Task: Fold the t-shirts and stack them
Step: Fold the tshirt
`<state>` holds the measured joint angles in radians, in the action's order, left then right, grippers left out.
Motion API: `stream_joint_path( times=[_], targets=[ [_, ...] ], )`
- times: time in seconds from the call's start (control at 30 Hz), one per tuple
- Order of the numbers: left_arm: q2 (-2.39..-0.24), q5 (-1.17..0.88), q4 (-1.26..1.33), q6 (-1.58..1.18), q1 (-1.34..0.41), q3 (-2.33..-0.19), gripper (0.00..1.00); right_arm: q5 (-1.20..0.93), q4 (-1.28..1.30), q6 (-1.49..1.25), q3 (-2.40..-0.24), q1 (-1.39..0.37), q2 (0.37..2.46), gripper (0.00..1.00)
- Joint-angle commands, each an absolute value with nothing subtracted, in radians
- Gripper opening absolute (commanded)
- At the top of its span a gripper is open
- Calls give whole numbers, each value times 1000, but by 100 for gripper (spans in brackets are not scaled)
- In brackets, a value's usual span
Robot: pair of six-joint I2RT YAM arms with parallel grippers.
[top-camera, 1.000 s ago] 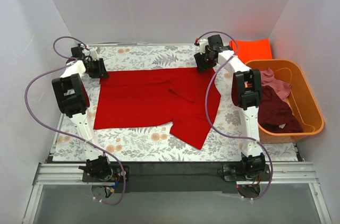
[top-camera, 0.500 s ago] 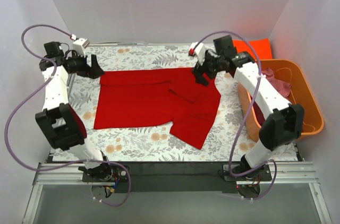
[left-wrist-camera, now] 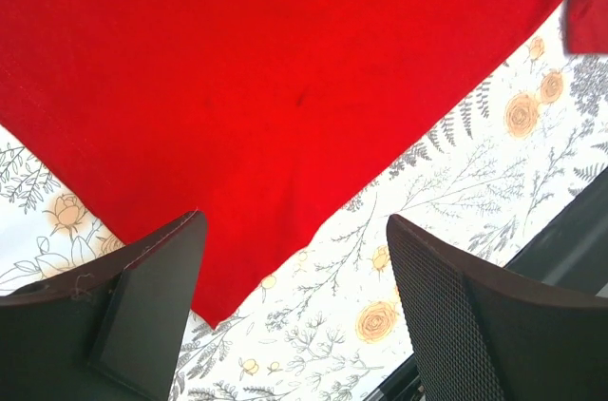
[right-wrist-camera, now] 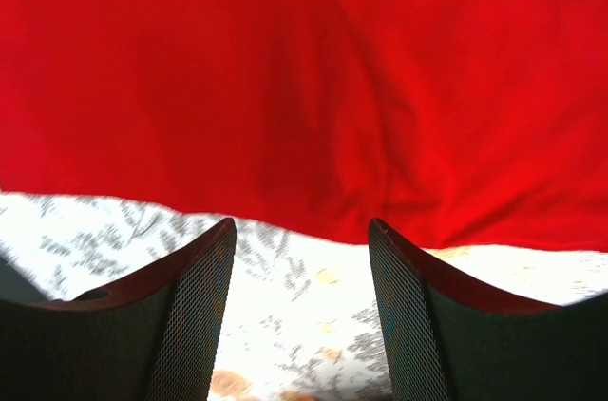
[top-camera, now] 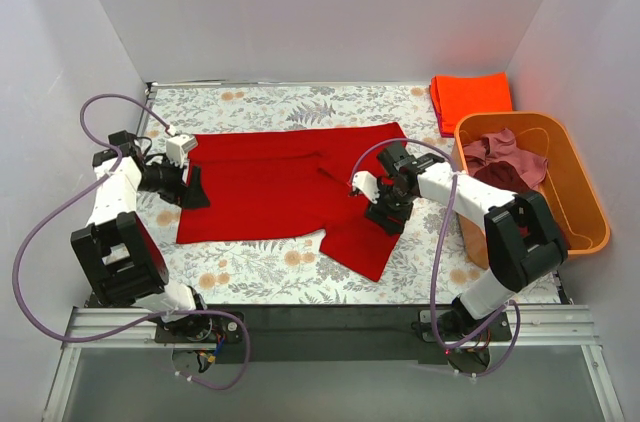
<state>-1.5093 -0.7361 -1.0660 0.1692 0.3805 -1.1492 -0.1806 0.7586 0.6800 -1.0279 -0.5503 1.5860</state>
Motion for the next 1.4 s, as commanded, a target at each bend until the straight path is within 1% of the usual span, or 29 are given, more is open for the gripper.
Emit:
stream_joint_path(
  times=[0.0,0.4,0.7,0.73,0.77,0.83,0.87,0.9,0.93,0.97,1.03,1.1,1.2,1.37],
  targets=[
    [-1443,-723,-1060,215,380,-1132,75,-147,666,664,-1014,-560,1592,64],
    [-1471,-654,-994,184,380,-1111,76,-143,626,617,-939,-633,1583,65],
    [-1482,-606,-948,222,380,-1052,77,-121,575,617,-876,-646,1605,64],
    [-1480,-603,-937,229,380,-1046,76,-111,566,615,-867,-649,1606,62],
    [-1477,-603,-933,242,380,-1037,75,-104,549,615,-852,-649,1612,54],
    [-1470,-595,-907,291,380,-1002,73,-97,540,611,-844,-649,1621,44],
    [-1465,-591,-894,316,380,-985,71,-95,535,609,-841,-650,1624,37],
    [-1456,-588,-888,348,380,-973,69,-97,529,607,-839,-650,1628,21],
    [-1453,-586,-882,432,380,-950,63,-97,529,601,-839,-650,1629,13],
    [-1451,-578,-882,472,382,-933,59,-94,531,597,-842,-650,1631,2],
    [-1459,-569,-902,564,380,-928,51,-95,535,594,-850,-650,1632,1],
    [-1474,-561,-929,698,382,-933,47,-94,541,597,-854,-649,1632,1],
    [-1500,-542,-989,851,382,-940,45,-97,558,595,-879,-650,1637,1],
    [-1548,-457,-1068,994,380,-940,41,-104,586,589,-910,-650,1641,1]
  ],
)
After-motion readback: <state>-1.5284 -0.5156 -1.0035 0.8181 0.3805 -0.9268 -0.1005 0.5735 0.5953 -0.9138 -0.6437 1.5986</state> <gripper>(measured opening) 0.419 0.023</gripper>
